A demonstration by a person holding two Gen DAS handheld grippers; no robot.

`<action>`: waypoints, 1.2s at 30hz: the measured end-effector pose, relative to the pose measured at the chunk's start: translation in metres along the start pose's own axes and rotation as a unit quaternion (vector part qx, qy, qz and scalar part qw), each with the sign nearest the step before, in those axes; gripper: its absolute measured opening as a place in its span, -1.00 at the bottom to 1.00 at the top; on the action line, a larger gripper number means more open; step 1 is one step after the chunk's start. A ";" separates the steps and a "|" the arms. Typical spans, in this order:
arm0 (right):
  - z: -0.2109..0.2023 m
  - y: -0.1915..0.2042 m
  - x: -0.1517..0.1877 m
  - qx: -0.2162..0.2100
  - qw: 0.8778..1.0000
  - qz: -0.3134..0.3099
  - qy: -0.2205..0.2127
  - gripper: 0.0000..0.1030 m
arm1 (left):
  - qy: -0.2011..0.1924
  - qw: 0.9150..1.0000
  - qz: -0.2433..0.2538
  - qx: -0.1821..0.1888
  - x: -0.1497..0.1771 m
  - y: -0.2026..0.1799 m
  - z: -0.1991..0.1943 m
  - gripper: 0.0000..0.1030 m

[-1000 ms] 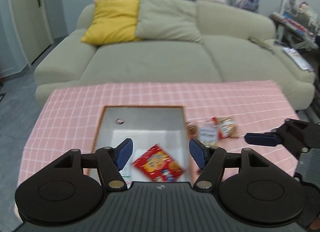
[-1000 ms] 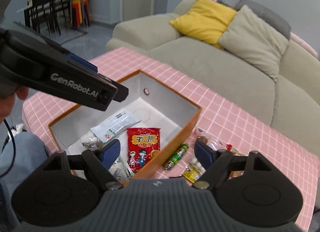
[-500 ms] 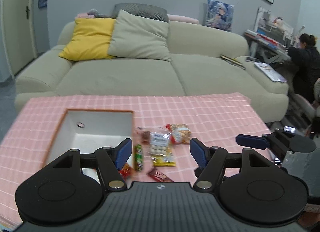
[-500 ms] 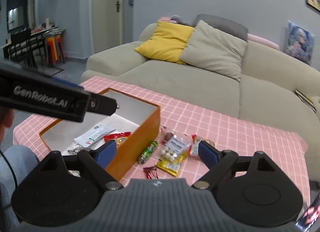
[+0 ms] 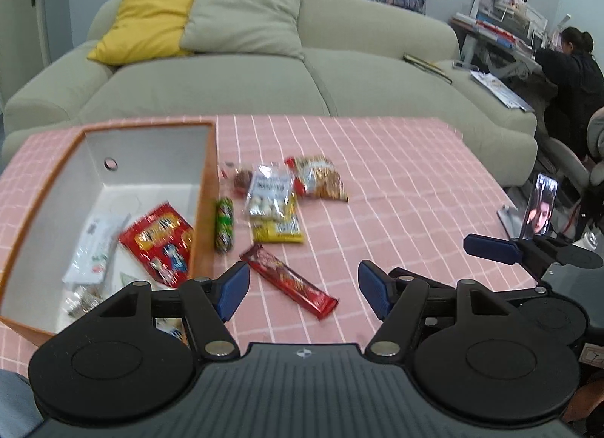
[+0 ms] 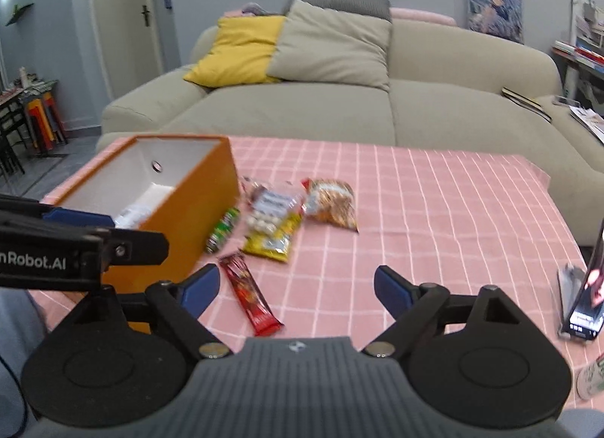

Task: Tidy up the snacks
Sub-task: 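Withdraw both tools from the box toward the remaining snacks, then grasp the chocolate bar with the left gripper while the right gripper grasps the nut bag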

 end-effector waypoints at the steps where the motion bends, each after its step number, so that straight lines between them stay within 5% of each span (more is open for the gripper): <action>1: 0.003 -0.001 0.003 0.001 1.000 -0.003 0.004 0.67 | 0.004 1.000 0.001 0.000 0.002 0.000 0.003 0.50; 13: 0.049 -0.006 0.007 0.003 0.997 -0.056 0.046 0.48 | 0.071 0.996 -0.060 -0.014 -0.002 0.002 0.049 0.33; 25: 0.091 -0.025 -0.005 0.011 0.993 -0.108 0.048 0.38 | 0.119 0.975 -0.175 -0.063 -0.006 0.013 0.111 0.31; 36: 0.162 -0.033 -0.025 0.022 0.969 -0.242 0.043 0.24 | 0.167 0.960 -0.204 -0.095 -0.004 0.017 0.155 0.31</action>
Point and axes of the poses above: each gripper's, at about its wrist camera, not at the fingertips, and z roughly the way its jaws point, y to its left, x to its underside, the point moved 4 cm from there along z, roughly the way its jaws point, and after that the axes turned 5 degrees about y, right-handed, at the moved point
